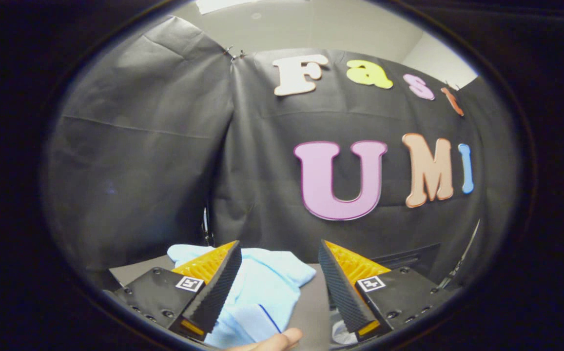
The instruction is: Put the clothes into the washing machine and then close the washing machine lid.
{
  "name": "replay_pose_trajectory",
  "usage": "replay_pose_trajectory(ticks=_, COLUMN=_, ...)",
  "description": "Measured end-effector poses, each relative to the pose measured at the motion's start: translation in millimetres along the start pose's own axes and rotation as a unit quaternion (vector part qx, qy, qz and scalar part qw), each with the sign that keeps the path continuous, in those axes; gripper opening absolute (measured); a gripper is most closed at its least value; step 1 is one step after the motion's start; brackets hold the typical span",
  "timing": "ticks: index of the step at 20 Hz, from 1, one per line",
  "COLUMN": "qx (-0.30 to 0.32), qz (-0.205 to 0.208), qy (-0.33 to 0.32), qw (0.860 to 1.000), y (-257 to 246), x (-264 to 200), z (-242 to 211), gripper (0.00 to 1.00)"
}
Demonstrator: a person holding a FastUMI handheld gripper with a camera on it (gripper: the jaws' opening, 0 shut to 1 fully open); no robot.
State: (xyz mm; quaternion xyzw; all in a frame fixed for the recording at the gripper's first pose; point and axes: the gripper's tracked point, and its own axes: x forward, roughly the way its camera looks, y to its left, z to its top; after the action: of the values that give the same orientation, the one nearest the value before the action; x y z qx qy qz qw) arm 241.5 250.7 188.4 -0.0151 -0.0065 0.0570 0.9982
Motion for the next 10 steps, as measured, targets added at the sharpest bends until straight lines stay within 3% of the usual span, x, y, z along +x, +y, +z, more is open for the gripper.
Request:
replay_pose_trajectory(ticks=4, qx=-0.008, qz=0.014, qy=0.116, qw=0.993, y=30, x=43, z=-52, gripper=0.98)
replay_pose_trajectory(ticks=6, qx=-0.04, qz=0.004, qy=0.206, qw=0.978, y=33, x=46, z=-84, gripper=0.99)
replay_pose_trajectory(ticks=8, qx=-0.073, qz=0.013, qy=0.31, qw=0.948, y=31, x=44, z=-119, gripper=0.99)
replay_pose_trajectory(ticks=10, qx=-0.031, qz=0.002, qy=0.314, qw=0.949, y=33, x=47, z=-118, gripper=0.99)
